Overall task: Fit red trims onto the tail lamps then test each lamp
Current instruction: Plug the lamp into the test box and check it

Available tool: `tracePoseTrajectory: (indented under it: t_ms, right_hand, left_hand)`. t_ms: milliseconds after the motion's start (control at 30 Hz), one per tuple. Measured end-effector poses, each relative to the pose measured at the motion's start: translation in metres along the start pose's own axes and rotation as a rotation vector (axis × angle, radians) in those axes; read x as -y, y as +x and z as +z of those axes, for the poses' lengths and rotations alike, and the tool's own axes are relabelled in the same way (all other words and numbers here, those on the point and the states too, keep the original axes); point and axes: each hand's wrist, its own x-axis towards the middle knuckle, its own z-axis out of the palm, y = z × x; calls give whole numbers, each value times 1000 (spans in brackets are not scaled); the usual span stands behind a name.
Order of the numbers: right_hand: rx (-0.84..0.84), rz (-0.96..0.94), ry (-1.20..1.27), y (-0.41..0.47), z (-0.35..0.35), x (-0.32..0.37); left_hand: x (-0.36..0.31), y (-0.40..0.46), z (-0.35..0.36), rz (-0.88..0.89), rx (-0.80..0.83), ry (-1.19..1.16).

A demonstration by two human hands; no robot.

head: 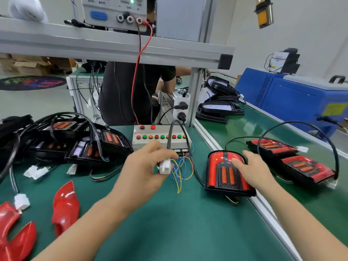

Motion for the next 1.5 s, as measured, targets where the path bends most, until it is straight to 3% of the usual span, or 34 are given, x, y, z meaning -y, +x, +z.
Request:
tracePoseTrajectory:
  t_ms: [133,233,333,567,633,700,800,867,1000,1167,1300,1400,1500]
  right_hand:
    - [-182,-541,198,-35,-11,39]
    - [-58,-1044,132,-64,-13,71]
    - [-8,-1240,21,-70,-8,85]
    - [55,-1118,439,-67,1,80]
    - [88,-985,616,-65,-4,77]
    - [58,-890,682,-62,-11,73]
    - [14,-929,547,-62,-13,67]
    - [-73,-1050,346,-63,-11,69]
    - [-300,-1344,-64,-63,-5,75]
    - [-256,-1401,-254,-65,5,70]
    - [-41,-1206,-242,-64,8,65]
    - [154,-1006,-80,-62,13,64]
    - [175,-906,53,-58,21,67]
  left_hand:
    - [0,-3,14,-8,27,-24]
    - [0,-2,20,-43,39,-98]
    - [0,-1,28,-103,18,-197]
    - [-1,1,40,-351,-21,-772]
    - [12,5,43,-516,-182,-781]
    - [34,9,45,-807,-284,-636]
    - [58,10,56,-1192,-5,-595]
    - [61,17,67,-1301,142,-657]
    - [60,40,81,-1391,145,-807]
    - [60,45,83,-1337,-54,-823]
    - [61,34,64,-1127,-197,-733]
    - [64,24,44,-900,-118,-758]
    - [64,16,32,-697,74,-566]
